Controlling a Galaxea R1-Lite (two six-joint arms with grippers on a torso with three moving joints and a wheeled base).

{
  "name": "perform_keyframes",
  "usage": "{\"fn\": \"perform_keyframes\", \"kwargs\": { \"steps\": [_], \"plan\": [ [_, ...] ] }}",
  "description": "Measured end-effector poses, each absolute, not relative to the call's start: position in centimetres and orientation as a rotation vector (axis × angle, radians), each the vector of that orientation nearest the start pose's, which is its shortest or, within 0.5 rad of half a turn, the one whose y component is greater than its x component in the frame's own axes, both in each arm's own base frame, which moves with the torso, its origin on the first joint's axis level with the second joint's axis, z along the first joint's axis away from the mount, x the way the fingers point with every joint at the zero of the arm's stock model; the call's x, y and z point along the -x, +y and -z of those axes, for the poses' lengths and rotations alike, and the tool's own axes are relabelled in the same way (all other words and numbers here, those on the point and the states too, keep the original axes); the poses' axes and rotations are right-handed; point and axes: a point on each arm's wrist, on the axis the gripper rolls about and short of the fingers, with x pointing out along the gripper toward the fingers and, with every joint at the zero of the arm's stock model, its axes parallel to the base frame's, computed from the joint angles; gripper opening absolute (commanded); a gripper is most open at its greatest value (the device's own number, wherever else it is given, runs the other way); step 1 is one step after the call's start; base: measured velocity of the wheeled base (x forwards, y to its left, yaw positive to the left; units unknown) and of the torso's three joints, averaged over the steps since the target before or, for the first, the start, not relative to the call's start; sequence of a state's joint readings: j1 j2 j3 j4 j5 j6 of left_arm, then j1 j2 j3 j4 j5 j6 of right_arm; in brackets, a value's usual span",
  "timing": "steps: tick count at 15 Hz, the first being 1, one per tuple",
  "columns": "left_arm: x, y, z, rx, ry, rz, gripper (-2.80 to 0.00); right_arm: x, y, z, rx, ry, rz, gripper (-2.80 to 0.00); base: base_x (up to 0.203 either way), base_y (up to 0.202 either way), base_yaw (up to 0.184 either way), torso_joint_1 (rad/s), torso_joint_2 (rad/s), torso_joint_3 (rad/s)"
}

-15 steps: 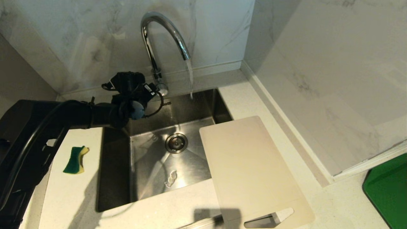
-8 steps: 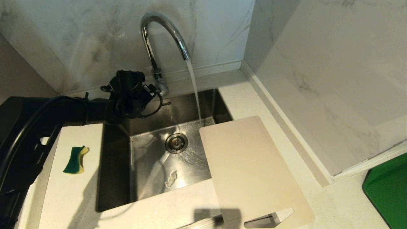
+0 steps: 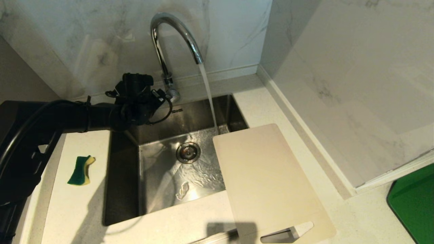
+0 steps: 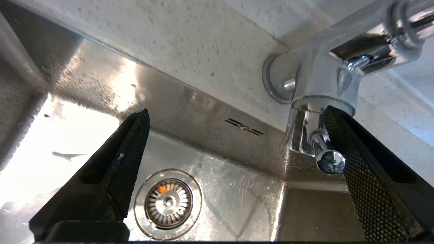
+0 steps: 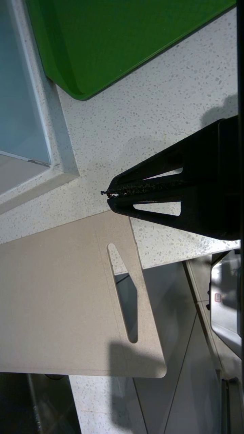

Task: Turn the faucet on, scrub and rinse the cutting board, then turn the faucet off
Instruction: Turn on the tap

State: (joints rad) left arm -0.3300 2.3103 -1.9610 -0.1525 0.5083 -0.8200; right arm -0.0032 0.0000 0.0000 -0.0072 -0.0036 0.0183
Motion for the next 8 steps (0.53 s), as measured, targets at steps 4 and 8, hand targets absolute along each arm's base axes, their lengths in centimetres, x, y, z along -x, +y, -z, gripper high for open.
{"fn": "perform_keyframes", "kwargs": {
  "steps": [4,8],
  "plan": [
    [-45.9,-14.5,-23.6,0.698,0.044,-0.217,0.00,2.3,0.0,-7.6,-0.018,-0.007,0.007,-2.80,0.000,0.000,0.000,0.000,0.00,0.000],
    [-44.0,-14.3,-27.1,0.660,-0.009,-0.180,0.00,2.3,0.0,-7.6,-0.018,-0.007,0.006,-2.80,0.000,0.000,0.000,0.000,0.00,0.000]
  ]
}}
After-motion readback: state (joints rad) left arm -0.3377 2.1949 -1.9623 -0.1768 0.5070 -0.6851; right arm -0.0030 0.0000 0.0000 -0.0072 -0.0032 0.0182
